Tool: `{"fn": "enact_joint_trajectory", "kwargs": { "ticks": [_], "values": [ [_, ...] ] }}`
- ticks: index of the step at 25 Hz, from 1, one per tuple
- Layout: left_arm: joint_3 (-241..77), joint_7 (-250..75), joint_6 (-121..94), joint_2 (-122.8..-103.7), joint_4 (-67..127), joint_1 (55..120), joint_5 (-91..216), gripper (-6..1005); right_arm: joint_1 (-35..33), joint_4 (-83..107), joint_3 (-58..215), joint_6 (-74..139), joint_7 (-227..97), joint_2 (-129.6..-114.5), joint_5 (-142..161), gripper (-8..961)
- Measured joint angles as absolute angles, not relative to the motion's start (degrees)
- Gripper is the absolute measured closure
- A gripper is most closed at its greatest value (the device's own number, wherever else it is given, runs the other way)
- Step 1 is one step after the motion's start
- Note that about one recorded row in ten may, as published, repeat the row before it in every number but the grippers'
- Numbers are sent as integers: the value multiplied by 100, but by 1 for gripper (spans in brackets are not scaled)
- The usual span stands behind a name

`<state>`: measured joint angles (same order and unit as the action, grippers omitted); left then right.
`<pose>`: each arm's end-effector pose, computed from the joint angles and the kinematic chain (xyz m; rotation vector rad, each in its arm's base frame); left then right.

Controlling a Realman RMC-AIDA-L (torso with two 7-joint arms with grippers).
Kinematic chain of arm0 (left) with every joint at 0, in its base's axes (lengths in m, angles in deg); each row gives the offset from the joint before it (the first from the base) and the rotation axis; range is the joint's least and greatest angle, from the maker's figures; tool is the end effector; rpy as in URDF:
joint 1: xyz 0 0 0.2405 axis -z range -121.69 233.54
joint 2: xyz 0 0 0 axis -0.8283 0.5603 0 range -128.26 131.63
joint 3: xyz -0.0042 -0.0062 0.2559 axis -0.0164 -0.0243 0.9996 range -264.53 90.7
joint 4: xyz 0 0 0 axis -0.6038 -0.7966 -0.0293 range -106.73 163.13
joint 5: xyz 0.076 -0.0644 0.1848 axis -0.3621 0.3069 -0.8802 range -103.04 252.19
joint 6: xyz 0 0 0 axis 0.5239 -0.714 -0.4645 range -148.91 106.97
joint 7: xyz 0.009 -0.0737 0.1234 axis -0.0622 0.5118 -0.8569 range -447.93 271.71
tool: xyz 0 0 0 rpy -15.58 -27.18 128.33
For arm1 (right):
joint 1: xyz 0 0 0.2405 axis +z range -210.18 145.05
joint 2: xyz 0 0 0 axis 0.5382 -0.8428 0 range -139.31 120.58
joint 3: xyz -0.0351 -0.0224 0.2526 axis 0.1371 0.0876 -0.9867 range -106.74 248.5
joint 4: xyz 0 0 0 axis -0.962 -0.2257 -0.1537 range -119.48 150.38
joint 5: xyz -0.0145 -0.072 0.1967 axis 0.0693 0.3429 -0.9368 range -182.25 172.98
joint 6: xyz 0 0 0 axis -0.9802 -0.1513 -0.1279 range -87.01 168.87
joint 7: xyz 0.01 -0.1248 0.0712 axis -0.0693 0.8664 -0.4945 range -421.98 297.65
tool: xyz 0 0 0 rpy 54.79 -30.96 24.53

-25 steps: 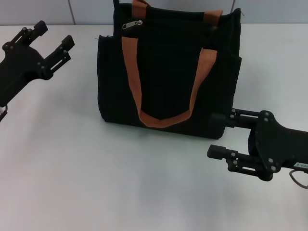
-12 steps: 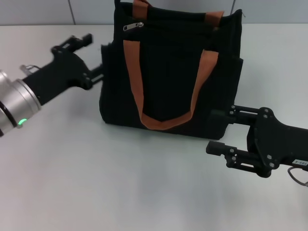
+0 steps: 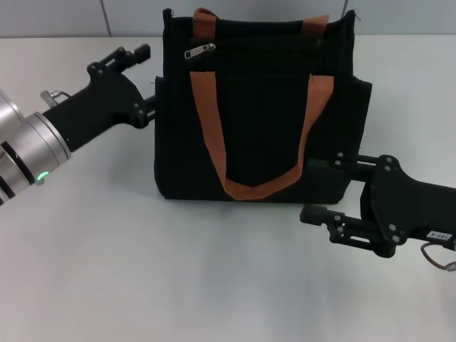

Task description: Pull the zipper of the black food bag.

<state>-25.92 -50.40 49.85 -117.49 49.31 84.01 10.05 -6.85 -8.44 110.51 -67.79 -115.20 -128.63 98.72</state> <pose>-0.2617 0.3531 -0.0224 -2.2243 -0.2316 -0.8287 0.2496 0.2602 -0.0127 -2.7029 0.2050 1.2623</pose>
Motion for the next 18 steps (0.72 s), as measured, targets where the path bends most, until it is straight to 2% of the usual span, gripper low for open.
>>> {"fn": "enact_joint_trajectory", "kwargs": {
  "ticks": [18],
  "values": [
    [-2030, -5567, 4956, -11750, 4735, 8383, 1432, 324, -676, -836, 11043, -6658, -11516, -12872, 9806, 358]
  ]
}}
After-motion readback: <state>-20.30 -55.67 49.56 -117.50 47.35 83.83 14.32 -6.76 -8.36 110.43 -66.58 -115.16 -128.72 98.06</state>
